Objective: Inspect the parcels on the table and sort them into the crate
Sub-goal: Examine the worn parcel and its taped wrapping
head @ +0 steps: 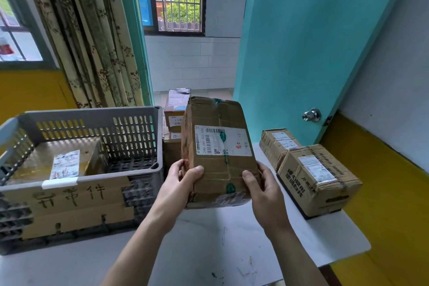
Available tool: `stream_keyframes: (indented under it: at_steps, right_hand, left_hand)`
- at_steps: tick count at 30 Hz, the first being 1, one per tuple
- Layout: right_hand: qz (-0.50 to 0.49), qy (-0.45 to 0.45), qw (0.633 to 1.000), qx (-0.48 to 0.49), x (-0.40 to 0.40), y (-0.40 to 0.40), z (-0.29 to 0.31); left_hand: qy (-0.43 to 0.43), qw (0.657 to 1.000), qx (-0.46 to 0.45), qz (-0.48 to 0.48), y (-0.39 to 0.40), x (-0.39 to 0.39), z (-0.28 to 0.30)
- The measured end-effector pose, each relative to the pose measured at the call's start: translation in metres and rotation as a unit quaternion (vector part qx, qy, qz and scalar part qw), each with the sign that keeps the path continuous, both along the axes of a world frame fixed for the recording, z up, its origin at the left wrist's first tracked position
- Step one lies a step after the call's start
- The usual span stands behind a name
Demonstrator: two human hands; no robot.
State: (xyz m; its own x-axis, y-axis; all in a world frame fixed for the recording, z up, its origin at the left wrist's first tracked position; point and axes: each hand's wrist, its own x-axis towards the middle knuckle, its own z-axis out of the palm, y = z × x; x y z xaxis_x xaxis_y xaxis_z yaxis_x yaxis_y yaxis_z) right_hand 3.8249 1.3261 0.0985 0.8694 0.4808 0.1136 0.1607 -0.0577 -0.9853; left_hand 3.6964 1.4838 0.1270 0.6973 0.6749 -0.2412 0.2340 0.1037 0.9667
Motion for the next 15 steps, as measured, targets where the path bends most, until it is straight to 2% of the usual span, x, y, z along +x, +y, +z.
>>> stream_keyframes:
  at_steps: [6,10,12,15]
  right_hand:
    - [0.067,0.023,0.997,0.027,-0.002,-0.003,0.000]
    - [0.105,-0.024,0.994,0.016,-0.003,-0.008,-0.005]
    - [0.089,-0.051,0.995,0.000,-0.003,-0.008,-0.002]
    - [0.039,-0.083,0.996,0.000,0.002,-0.009,0.001]
  left_hand:
    - [-0.003,0.997,-0.074,0.006,0.003,0.000,-0.001]
    - [-0.034,0.992,-0.122,-0.012,0.000,0.004,0.006]
    - [-0.046,0.993,-0.107,-0.013,0.000,0.002,0.006]
    - [-0.063,0.994,-0.024,-0.086,-0.001,-0.002,0.002]
